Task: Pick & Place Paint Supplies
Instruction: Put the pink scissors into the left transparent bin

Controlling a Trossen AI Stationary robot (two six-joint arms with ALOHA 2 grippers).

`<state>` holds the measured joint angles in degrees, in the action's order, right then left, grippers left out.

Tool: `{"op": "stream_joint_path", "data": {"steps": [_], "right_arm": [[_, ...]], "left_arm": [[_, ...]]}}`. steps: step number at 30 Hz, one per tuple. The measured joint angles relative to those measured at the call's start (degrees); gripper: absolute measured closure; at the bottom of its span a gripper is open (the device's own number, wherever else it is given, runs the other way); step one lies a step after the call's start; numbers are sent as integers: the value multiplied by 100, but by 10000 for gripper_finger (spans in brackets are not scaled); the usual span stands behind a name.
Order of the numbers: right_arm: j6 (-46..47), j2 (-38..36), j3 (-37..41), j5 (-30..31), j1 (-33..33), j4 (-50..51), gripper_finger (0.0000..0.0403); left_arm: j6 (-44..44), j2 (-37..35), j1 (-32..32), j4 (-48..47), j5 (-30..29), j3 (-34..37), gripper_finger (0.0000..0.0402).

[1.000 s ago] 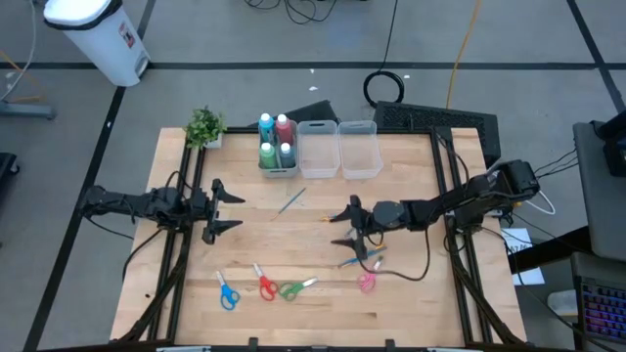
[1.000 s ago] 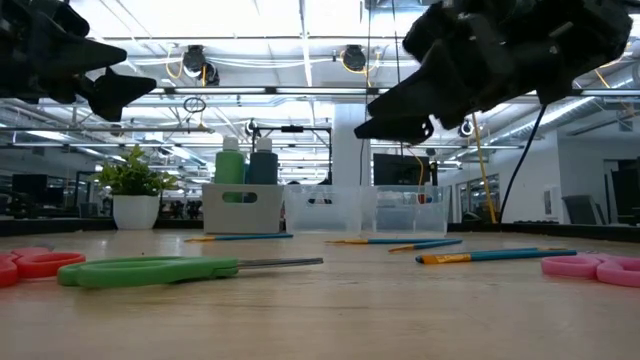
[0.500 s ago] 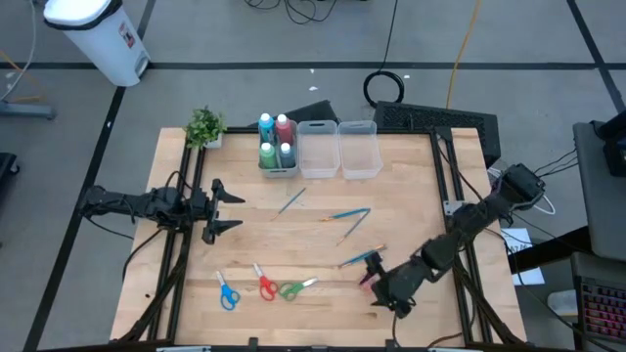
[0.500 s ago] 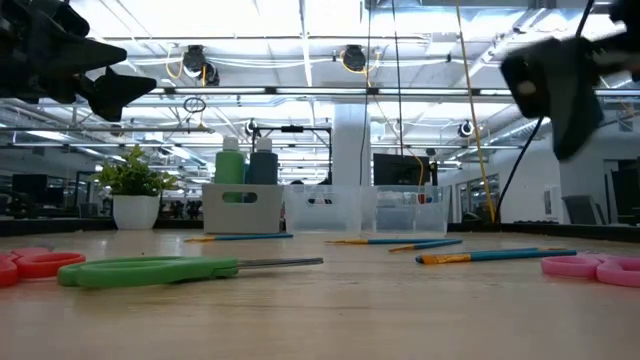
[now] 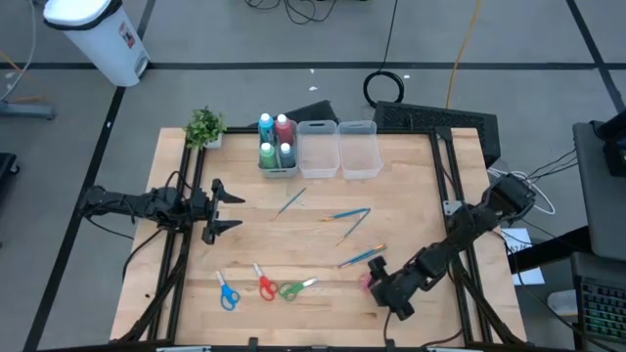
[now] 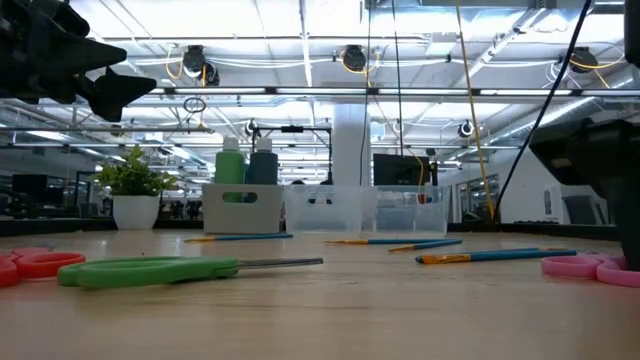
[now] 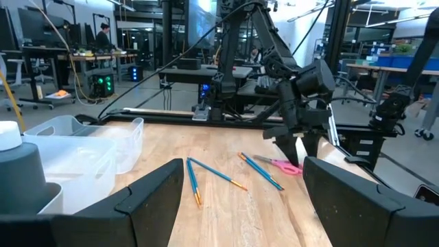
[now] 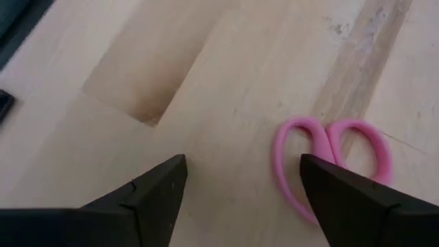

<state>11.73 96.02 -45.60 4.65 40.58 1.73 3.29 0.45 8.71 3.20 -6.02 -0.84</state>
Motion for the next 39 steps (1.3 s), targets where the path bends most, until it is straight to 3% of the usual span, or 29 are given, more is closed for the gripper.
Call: {"op": "stream_joint_path", "data": {"steps": [8, 18, 27, 36, 39], "right_arm": [[72, 229, -9, 279, -171, 305, 198], [91, 249, 2, 292, -312, 285, 312], [89, 259, 11, 321, -326, 281, 390], [0, -233, 62, 285, -345, 26, 395], [-63, -544, 35, 283, -353, -525, 400]], "left_arm": [[-2, 0, 0, 0, 0, 0, 94], [-4, 0, 0, 2, 0, 0, 94], [-4, 0, 0, 0, 0, 0, 94], [-4, 0, 0, 0, 0, 0, 94], [-4, 2, 0, -2, 0, 0, 94]]}}
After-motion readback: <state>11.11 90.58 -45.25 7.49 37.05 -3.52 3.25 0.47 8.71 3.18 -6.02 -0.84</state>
